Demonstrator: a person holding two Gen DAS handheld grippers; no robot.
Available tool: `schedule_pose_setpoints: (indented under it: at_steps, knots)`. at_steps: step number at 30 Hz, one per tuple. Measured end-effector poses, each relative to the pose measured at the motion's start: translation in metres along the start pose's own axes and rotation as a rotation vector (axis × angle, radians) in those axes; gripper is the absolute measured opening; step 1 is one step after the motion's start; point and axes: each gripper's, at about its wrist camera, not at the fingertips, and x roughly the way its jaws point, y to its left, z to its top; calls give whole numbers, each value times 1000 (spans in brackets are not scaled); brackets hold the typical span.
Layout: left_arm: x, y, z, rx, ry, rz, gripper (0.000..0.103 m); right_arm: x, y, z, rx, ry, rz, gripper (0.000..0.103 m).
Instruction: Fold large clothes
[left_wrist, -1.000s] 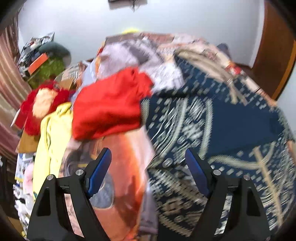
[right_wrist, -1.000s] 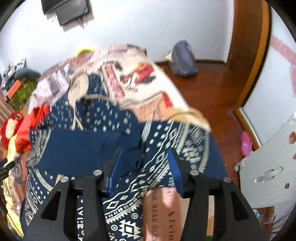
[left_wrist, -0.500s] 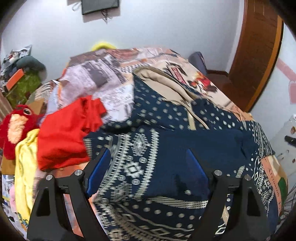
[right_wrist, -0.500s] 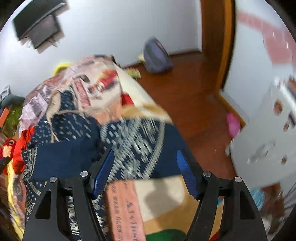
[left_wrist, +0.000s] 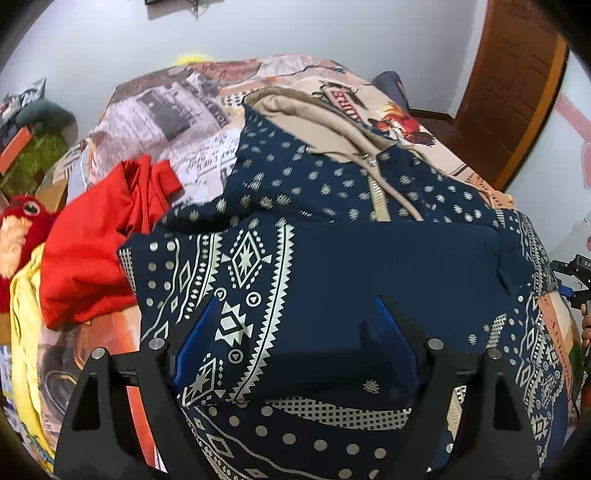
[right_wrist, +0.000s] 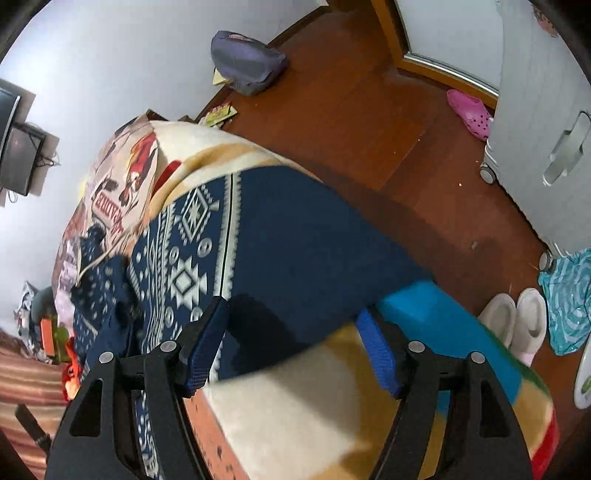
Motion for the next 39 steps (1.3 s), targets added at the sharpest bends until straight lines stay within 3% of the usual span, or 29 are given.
schedule_pose_setpoints:
  at_steps: [3, 6, 8, 10, 16, 23, 26, 29, 33, 39]
  knots:
    - [4, 5, -3, -20, 16, 0, 83, 5, 5, 8, 13, -30, -22, 63]
    - [5, 7, -5, -17, 17, 10, 83, 3, 13, 14, 3, -70, -54, 40]
    - [2, 7, -6, -7, 10, 29, 83, -3, 21, 17, -23, -105, -68, 18]
    - [-1, 7, -7, 1, 3, 34, 83, -12, 30, 20, -48, -138, -49, 12]
    - [-11, 8, -11, 6, -8, 28, 83, -58, 92, 20, -230, -255, 4, 10]
    - [-27, 8, -17, 10, -26, 6, 83, -84, 182, -15, -458, -274, 176, 10]
    - [-35, 10, -20, 12, -33, 5, 83, -78, 216, -43, -565, -216, 246, 10]
    - [-40, 15, -23, 10, -36, 4, 83, -54, 239, -68, -645, -102, 278, 10]
    - [-44, 22, -28, -1, -33, 3, 83, -5, 246, -99, -708, 66, 219, 14]
    - [-42, 33, -37, -21, -14, 4, 83, 46, 233, -125, -690, 301, 93, 15]
